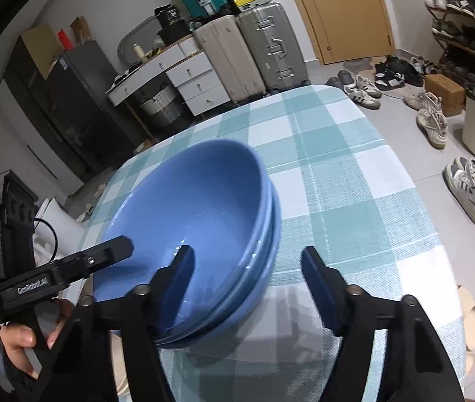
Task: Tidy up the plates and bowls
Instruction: 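Carry the three-bowl stack with the right tool over the cream plate stack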
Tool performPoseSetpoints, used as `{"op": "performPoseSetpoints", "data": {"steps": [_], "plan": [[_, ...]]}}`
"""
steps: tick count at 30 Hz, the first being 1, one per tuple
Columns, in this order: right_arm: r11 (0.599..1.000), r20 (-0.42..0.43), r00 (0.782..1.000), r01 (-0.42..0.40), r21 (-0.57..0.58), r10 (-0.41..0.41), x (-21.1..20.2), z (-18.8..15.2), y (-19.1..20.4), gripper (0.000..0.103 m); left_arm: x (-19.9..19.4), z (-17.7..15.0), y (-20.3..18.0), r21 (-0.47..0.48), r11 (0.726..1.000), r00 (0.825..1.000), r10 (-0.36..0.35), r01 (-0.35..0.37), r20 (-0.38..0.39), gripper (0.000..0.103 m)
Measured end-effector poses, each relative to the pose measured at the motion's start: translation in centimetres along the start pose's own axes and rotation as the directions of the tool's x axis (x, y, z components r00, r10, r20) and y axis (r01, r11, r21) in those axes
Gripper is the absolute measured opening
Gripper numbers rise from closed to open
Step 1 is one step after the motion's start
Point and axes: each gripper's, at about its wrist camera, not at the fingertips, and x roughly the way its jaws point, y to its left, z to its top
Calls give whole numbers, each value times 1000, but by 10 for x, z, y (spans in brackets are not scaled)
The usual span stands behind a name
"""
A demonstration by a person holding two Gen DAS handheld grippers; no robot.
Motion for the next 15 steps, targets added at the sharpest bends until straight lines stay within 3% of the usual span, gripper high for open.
{"op": "performPoseSetpoints", "data": {"steps": [4,6,10,15], "plan": [[1000,12,1000,7,-6,-7,-3,1,3,58,0,-1,-9,28,1000,1000,-8,8,7,48],[1000,21,1000,15,-15,-15,-5,2,7,48,-1,-1,-12,34,999,1000,-4,3,5,41],[997,32,998,58,-46,-57,-8,1,13,46,-1,-2,-13,37,999,1000,21,-21,10,33],[997,30,997,72,-26,-72,-10,0,13,45,-6,-3,-14,32,999,1000,17,-17,11,33]]}}
